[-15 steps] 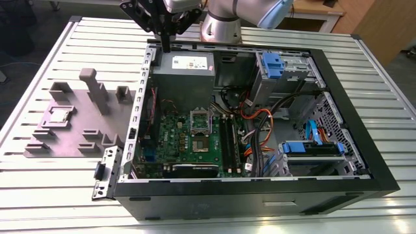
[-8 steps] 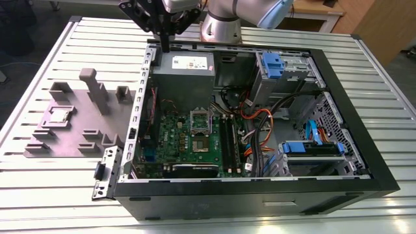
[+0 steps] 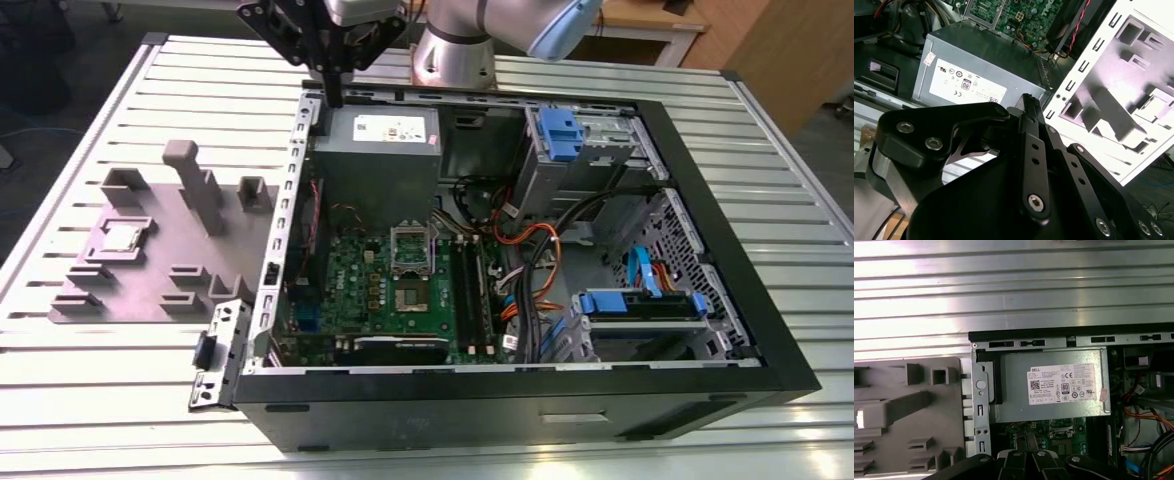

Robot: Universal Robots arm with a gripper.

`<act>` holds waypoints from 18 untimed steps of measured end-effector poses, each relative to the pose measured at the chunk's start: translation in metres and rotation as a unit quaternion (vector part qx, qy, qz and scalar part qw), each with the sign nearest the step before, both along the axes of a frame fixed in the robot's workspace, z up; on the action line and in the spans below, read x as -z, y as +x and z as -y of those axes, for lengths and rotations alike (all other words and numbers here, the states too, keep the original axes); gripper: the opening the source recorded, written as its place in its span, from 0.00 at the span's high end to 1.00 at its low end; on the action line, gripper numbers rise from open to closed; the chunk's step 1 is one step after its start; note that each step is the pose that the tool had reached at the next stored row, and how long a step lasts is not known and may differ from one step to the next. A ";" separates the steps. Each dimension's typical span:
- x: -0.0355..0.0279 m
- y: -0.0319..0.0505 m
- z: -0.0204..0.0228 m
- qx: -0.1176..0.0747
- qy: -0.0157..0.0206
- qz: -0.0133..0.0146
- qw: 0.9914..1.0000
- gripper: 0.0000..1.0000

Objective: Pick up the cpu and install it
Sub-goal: 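Reach for the cpu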

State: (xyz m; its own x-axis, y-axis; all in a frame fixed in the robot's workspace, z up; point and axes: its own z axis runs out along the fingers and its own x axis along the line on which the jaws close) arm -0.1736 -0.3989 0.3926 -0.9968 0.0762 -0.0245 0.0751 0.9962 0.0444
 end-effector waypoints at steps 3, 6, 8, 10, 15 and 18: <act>0.0001 -0.0012 0.0000 0.000 0.000 0.000 1.000 0.89; 0.0002 -0.0025 0.0000 0.000 0.000 0.000 1.000 0.89; 0.0003 -0.0032 0.0000 0.000 0.000 0.000 1.000 0.89; 0.0003 -0.0039 0.0000 0.000 0.000 0.000 1.000 0.89; 0.0005 -0.0053 0.0000 0.000 0.000 0.000 1.000 0.89; 0.0005 -0.0061 0.0000 0.000 0.000 0.000 1.000 0.89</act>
State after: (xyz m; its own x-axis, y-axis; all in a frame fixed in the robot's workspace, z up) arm -0.1797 -0.3989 0.3920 -0.9968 0.0762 -0.0245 0.0751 0.9962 0.0444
